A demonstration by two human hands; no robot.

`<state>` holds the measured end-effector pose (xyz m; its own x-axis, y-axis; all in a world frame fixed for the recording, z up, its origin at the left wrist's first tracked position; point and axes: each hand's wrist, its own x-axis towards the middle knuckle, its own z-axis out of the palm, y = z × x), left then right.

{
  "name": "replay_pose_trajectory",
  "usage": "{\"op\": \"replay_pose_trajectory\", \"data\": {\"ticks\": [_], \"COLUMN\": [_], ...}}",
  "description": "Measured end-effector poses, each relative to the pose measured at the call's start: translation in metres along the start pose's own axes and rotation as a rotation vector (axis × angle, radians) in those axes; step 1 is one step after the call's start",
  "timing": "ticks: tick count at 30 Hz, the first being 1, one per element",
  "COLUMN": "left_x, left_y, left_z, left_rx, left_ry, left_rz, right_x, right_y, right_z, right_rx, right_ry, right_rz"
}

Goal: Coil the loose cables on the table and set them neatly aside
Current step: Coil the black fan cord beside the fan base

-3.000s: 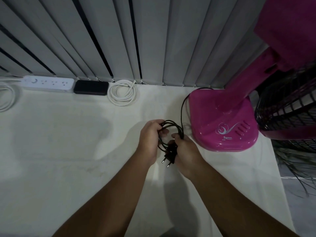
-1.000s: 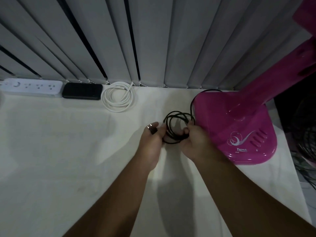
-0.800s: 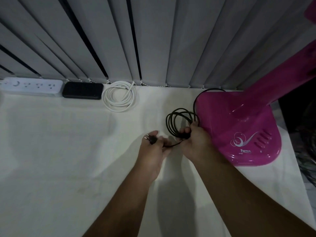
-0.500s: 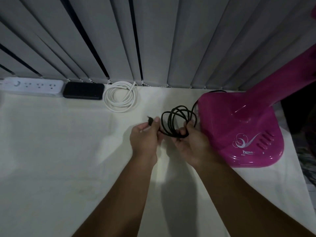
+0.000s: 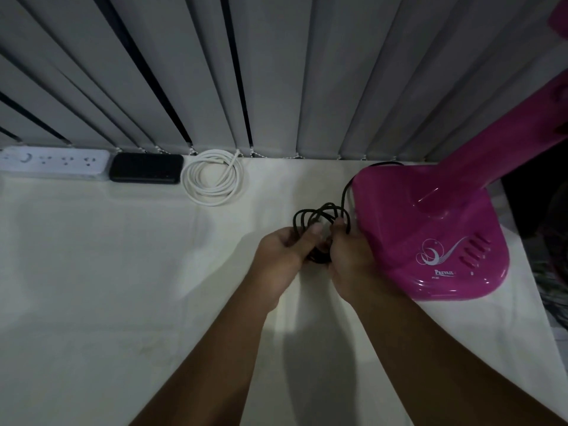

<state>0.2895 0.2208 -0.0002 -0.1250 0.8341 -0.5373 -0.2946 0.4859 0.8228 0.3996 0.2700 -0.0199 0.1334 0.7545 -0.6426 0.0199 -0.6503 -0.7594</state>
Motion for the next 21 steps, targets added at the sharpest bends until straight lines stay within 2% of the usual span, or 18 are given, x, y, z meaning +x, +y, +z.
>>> {"op": "replay_pose_trajectory", "data": {"ticks": [2,5,9,13,15,17,21], "left_x": [-0.002,-0.001,-0.002,0.001,0.003,0.005,0.014], "left_y": [0.000,-0.005,-0.007,0.001,0.000,-0.003,-0.002], "left_z": [0.000,0.003,0.004,0.005,0.007,0.011,0.013], "left_rx": [0.070,0.065,-0.135,-0.350,-0.279,-0.133,0.261], "left_ry": [-0.022,0.087,0.052,0.162,0.165,0.192,0.365], "left_rz": [0.019,0.041,-0.028,-0.065,-0.017,0.129,0.423], "right_x": [0.001,0.000,0.003,0.002,-0.001,-0.004,-0.004], "right_y": [0.001,0.000,-0.001,-0.005,-0.004,-0.001,0.003], "right_z": [-0.001,0.003,0.004,0.005,0.006,0.005,0.004], "right_rx": [-0.047,-0.097,-0.094,-0.128,-0.181,-0.177,-0.133], "right_ry": [0.004,0.005,0.024,0.018,0.034,0.035,0.038], "right_rz": [-0.016,-0.023,0.015,0.009,-0.067,-0.098,-0.069]}}
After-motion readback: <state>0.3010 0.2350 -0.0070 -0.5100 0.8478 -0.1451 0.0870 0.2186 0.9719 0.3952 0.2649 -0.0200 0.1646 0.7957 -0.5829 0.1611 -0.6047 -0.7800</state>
